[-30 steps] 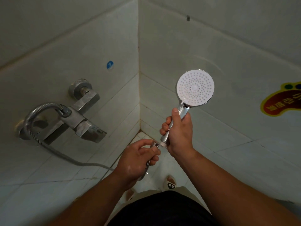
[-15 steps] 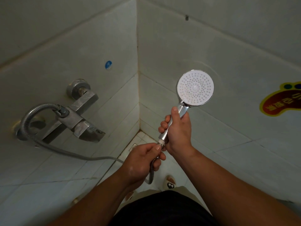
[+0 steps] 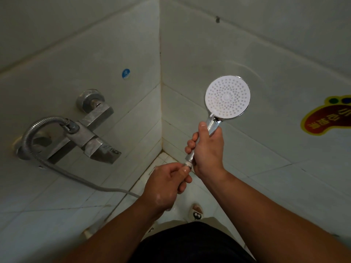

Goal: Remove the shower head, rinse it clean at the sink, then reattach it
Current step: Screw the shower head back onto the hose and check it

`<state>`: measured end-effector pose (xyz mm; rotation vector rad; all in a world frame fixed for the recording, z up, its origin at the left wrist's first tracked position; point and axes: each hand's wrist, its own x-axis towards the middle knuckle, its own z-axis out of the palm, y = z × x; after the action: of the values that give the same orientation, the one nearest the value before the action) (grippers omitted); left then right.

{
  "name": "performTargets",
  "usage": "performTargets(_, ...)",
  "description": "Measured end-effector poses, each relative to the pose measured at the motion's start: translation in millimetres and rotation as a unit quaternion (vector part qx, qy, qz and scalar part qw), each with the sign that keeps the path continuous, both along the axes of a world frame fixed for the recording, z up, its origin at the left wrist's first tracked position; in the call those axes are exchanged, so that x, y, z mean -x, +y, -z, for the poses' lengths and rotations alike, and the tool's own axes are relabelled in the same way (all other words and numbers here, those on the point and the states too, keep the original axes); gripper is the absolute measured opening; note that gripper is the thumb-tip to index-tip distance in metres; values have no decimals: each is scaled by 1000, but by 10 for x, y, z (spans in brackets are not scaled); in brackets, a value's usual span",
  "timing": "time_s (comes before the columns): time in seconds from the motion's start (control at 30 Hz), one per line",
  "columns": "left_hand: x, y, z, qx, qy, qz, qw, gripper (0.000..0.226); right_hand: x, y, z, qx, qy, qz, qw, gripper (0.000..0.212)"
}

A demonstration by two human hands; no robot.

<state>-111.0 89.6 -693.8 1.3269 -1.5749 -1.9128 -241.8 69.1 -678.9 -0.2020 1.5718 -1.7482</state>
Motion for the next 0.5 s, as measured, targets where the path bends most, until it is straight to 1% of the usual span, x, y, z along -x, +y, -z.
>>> performTargets(0.03, 6, 10, 5, 21, -15, -3, 1000, 29, 3, 6, 2, 2, 1, 2, 1000, 12)
performTargets(0.1, 26, 15, 14, 42, -19, -21, 999, 22, 5, 6, -2, 10, -2, 5, 1000, 11)
performTargets(0.2, 72, 9, 25, 35, -5, -66, 997, 7, 4, -4, -8, 17, 2, 3, 1000, 11)
performTargets(0.23, 82, 4, 18, 26, -3, -78, 997, 5, 8, -7, -6, 19, 5, 1, 1000, 11)
performTargets(0.27, 90, 3, 0, 17, -1, -75, 997, 6, 13, -6, -7, 21, 6, 0, 1000, 11)
performTargets(0.33, 92, -5, -22, 7, -3, -36, 999, 10, 21, -5, -1, 25, 9, -2, 1000, 11)
performTargets(0.43, 89, -19, 3, 29, -57, 23, 998, 15, 21, 4, 22, 26, 5, -1, 1000, 10)
performTargets(0.5, 90, -30, 13, 14, -73, 26, 997, 27, 19, 6, 38, 26, -1, 0, 1000, 10)
